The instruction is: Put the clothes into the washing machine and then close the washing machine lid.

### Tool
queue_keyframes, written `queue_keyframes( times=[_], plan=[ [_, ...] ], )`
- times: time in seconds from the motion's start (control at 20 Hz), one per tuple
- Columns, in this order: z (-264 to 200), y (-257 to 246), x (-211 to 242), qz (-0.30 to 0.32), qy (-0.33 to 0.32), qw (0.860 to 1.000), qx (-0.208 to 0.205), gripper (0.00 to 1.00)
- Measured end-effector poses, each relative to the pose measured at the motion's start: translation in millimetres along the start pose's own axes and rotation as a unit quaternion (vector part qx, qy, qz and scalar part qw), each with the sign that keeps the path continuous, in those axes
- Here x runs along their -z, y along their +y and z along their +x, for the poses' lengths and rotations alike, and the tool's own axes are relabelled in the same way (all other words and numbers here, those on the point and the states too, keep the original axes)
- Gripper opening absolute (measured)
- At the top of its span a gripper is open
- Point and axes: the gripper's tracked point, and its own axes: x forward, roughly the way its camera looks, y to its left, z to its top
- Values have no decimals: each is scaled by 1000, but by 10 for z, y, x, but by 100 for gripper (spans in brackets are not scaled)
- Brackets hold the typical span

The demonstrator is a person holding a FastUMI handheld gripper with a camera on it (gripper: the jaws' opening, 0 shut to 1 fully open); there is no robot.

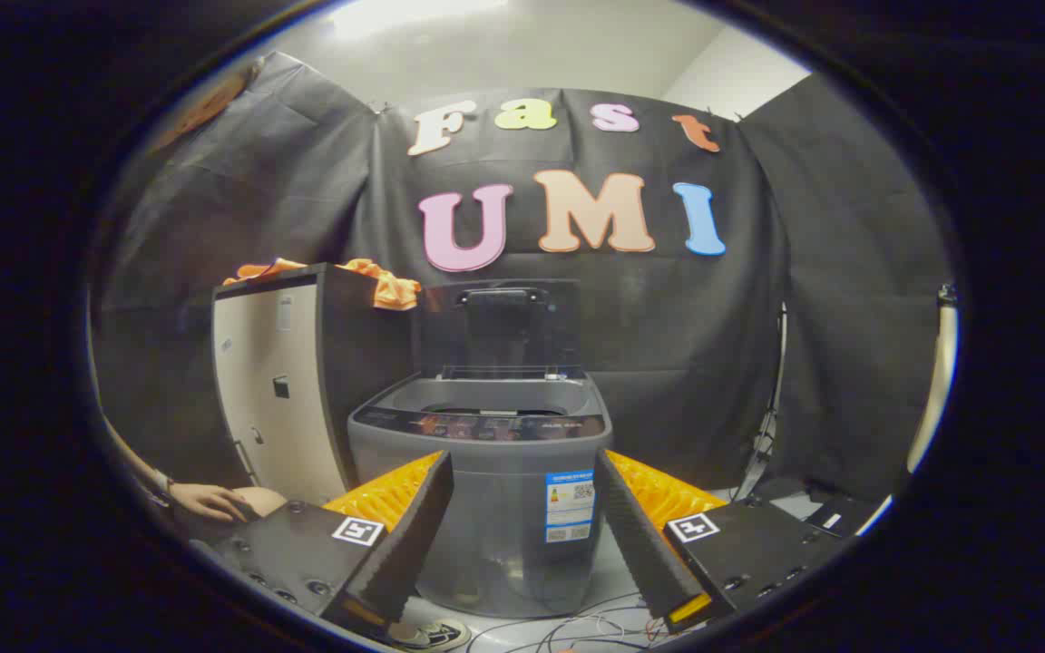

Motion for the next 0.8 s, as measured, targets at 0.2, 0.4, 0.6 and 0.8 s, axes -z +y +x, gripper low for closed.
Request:
queue_keyframes(
  times=[0.2, 0.4, 0.6, 0.8],
  plan=[
    [-1, -48, -4, 6, 1, 1000, 6, 98],
    [-3, -49, -10, 7, 0, 1000, 7, 98],
    [-5, -49, -2, 9, 2, 1000, 7, 98],
    [-3, -56, -2, 11, 2, 1000, 8, 97]
  ],
)
